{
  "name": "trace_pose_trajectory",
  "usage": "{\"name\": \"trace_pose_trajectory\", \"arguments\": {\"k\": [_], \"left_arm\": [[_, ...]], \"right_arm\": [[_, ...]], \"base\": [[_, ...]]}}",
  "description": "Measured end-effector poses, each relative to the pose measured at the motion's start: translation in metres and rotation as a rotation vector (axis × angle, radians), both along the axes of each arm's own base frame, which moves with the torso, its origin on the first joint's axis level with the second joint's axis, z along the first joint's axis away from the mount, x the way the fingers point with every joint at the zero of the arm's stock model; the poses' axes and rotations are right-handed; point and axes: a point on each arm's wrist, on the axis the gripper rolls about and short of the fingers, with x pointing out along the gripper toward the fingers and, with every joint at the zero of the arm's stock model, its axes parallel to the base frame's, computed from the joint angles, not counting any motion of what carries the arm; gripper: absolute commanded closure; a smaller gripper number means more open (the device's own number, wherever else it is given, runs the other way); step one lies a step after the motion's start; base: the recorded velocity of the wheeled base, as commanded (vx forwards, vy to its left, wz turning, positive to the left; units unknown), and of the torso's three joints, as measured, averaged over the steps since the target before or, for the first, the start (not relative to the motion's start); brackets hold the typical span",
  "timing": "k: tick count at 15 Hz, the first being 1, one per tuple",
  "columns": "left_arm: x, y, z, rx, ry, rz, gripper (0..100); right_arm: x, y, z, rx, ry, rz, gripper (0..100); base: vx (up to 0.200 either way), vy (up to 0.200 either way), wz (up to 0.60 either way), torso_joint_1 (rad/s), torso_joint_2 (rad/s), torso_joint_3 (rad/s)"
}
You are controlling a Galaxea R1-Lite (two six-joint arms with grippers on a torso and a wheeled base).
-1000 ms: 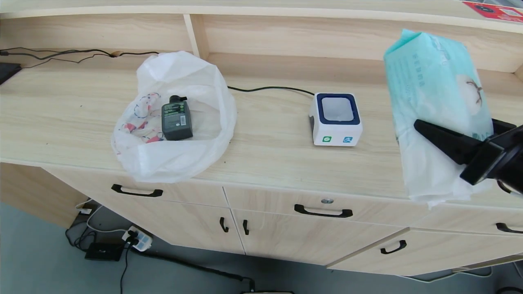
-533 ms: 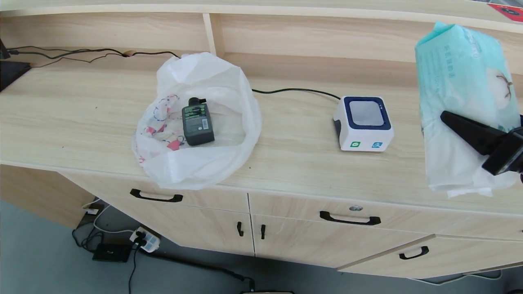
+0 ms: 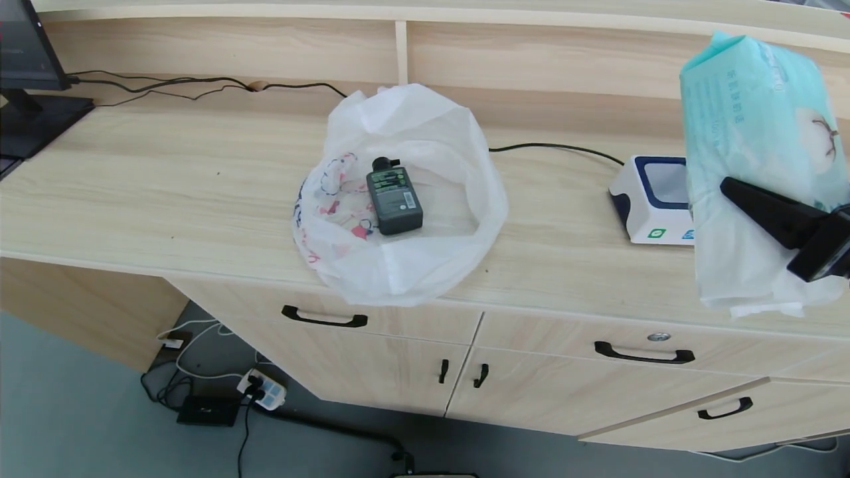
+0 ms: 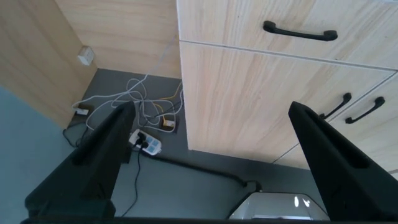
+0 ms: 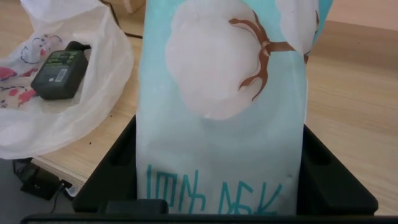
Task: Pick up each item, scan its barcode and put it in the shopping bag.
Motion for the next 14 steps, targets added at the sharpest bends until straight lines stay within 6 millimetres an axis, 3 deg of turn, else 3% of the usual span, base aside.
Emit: {"name": "trace_pose_trajectory", "arguments": {"k": [3,6,14], "left_arm": [[0.0,0.0,0.0,0.0,0.0,0.001,0],[0.0,0.0,0.0,0.006,-0.001,0.0,0],[0.0,0.0,0.0,0.007,-0.002,0.001,0]], "right_arm": [[0.001,0.001,0.004,0.0,-0.011,0.009,100],[0.007,0.003,0.011,-0.005,-0.027,0.011,100],[0.014,0.007,0.016,-0.031,-0.047,0.09,100]], "base": [[0.0,0.2,0.0,-0.002,0.01,0.01],[0.0,0.0,0.0,0.0,0.0,0.0],[0.0,0.0,0.6,0.003,0.0,0.004]]}}
